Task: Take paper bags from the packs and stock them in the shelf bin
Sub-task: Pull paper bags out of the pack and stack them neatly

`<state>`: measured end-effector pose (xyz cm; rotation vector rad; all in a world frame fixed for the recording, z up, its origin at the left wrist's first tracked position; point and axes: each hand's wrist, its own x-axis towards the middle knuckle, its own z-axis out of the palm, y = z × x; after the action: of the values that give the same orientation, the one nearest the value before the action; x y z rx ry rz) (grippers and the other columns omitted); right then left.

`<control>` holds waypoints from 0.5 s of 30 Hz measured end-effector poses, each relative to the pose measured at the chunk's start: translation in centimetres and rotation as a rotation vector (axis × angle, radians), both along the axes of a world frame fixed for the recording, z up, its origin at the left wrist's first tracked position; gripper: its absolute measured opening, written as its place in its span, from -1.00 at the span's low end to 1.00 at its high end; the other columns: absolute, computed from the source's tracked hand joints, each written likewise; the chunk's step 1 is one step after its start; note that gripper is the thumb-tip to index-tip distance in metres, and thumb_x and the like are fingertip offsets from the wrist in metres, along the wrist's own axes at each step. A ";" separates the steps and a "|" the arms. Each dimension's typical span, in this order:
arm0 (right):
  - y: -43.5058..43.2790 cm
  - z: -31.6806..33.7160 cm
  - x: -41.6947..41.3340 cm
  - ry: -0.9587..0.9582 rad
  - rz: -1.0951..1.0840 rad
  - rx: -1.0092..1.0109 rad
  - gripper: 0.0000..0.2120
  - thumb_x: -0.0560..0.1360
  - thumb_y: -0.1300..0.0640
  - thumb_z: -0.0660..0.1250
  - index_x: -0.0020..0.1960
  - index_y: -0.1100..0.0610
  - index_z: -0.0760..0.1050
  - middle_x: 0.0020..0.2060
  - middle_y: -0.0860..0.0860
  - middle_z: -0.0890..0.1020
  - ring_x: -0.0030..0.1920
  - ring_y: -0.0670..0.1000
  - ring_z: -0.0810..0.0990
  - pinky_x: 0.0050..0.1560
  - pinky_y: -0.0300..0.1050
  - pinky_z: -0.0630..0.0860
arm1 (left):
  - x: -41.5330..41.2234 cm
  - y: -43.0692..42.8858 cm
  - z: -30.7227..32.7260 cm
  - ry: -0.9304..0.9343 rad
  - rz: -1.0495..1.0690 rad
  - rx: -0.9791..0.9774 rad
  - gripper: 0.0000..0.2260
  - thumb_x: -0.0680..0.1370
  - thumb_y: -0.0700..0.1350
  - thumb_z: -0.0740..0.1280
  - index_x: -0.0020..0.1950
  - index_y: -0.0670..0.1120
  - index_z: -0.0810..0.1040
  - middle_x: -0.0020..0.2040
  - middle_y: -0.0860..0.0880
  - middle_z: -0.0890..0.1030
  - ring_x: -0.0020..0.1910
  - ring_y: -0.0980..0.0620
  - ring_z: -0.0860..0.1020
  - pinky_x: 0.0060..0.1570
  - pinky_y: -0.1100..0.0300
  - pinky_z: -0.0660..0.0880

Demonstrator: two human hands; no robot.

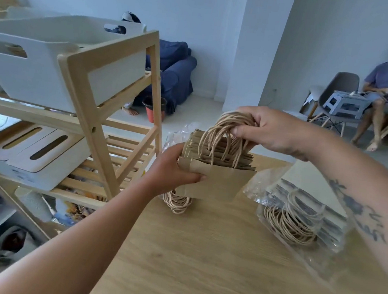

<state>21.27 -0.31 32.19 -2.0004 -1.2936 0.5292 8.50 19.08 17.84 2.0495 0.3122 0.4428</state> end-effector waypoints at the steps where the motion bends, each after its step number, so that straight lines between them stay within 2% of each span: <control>1: -0.4 0.3 0.1 0.041 0.015 0.000 -0.83 0.60 0.18 0.29 -0.04 -0.05 0.59 -0.19 0.02 0.65 -0.10 0.04 0.62 0.12 0.11 0.55 | -0.4 -0.8 0.3 0.017 -0.040 -0.096 -0.51 0.30 -0.10 0.64 0.16 0.06 0.56 0.01 0.06 0.69 0.03 0.09 0.66 0.08 0.00 0.61; 5: -1.9 -0.5 -0.3 0.160 0.043 -0.039 -0.88 0.60 0.19 0.29 0.06 0.05 0.58 -0.18 -0.01 0.63 -0.13 -0.03 0.60 -0.04 -0.06 0.53 | -2.4 -3.8 -0.1 0.076 -0.092 -0.372 -0.54 0.36 -0.34 0.56 0.19 -0.06 0.55 -0.03 0.00 0.72 0.00 0.05 0.69 -0.04 0.18 0.62; 8: -2.5 -2.7 -1.6 0.215 0.032 -0.095 -0.87 0.58 0.13 0.33 0.11 -0.02 0.56 -0.14 -0.08 0.67 -0.08 -0.09 0.64 0.01 -0.13 0.53 | -4.6 -5.3 -3.0 0.135 -0.088 -0.470 -0.60 0.38 -0.39 0.53 0.17 -0.17 0.57 0.02 -0.12 0.72 0.04 -0.04 0.68 0.01 0.14 0.62; 10: -2.6 -4.6 -2.8 0.185 0.002 -0.146 -0.77 0.57 0.05 0.35 0.22 -0.04 0.51 -0.07 -0.09 0.68 -0.02 -0.12 0.64 0.10 -0.12 0.53 | -6.1 -6.2 -5.1 0.147 -0.033 -0.503 -0.60 0.37 -0.38 0.55 0.16 -0.17 0.58 0.04 -0.16 0.71 0.07 -0.09 0.67 0.06 0.07 0.62; 12: -2.4 -6.6 -4.1 0.077 -0.048 -0.150 -0.61 0.55 -0.04 0.35 0.36 -0.06 0.42 0.01 -0.12 0.65 0.04 -0.11 0.61 0.12 -0.12 0.51 | -7.1 -6.6 -6.7 0.133 0.040 -0.513 -0.59 0.36 -0.33 0.56 0.15 -0.12 0.58 0.06 -0.16 0.70 0.08 -0.09 0.66 0.10 0.02 0.61; 15: -2.5 -9.1 -5.7 0.128 -0.158 0.023 -0.47 0.53 -0.10 0.36 0.46 -0.13 0.30 0.17 -0.15 0.55 0.16 -0.14 0.56 0.03 -0.26 0.45 | -7.8 -6.8 -7.8 0.099 0.125 -0.531 -0.61 0.39 -0.36 0.54 0.14 -0.09 0.57 0.05 -0.14 0.70 0.06 -0.06 0.65 0.08 0.05 0.62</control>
<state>15.59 -2.77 23.09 -1.9956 -1.0511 0.5546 0.72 12.25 10.04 1.5388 0.5563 0.2938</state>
